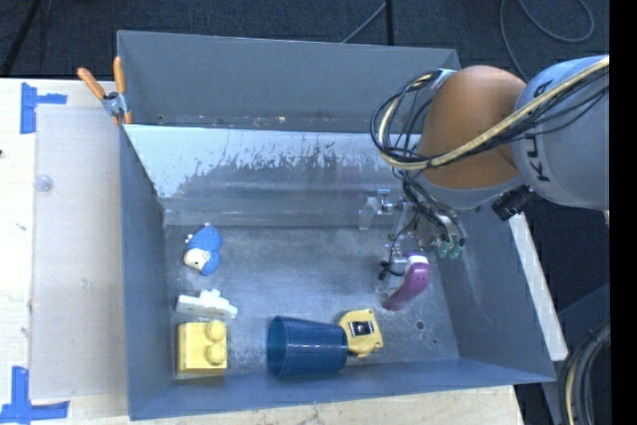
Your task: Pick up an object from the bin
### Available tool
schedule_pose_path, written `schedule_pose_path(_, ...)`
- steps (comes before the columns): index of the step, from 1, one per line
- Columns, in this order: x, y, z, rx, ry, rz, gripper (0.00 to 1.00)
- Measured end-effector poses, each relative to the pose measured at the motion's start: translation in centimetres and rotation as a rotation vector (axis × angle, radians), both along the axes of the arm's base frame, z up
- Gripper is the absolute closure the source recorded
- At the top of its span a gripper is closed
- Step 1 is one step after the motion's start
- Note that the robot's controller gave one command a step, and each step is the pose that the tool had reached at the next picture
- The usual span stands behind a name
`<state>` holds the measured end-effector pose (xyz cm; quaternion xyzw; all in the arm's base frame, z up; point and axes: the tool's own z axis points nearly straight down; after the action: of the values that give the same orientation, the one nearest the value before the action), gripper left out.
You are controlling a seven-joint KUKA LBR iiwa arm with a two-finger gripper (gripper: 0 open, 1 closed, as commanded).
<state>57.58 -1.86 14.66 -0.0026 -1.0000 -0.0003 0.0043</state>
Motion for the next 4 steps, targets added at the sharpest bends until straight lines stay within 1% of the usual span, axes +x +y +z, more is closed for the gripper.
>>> schedule_pose_path(1, 0.2, 0.0, 0.4, 0.000, -0.007, 0.000, 0.00)
schedule_pose_path(2, -6.2, 6.2, -7.8, 0.001, 0.002, 0.076, 1.00)
schedule_pose_path(3, -6.2, 6.2, -7.8, 0.001, 0.002, 0.076, 0.00)
schedule_pose_path(4, -6.2, 6.2, -7.8, 0.001, 0.002, 0.076, 0.00)
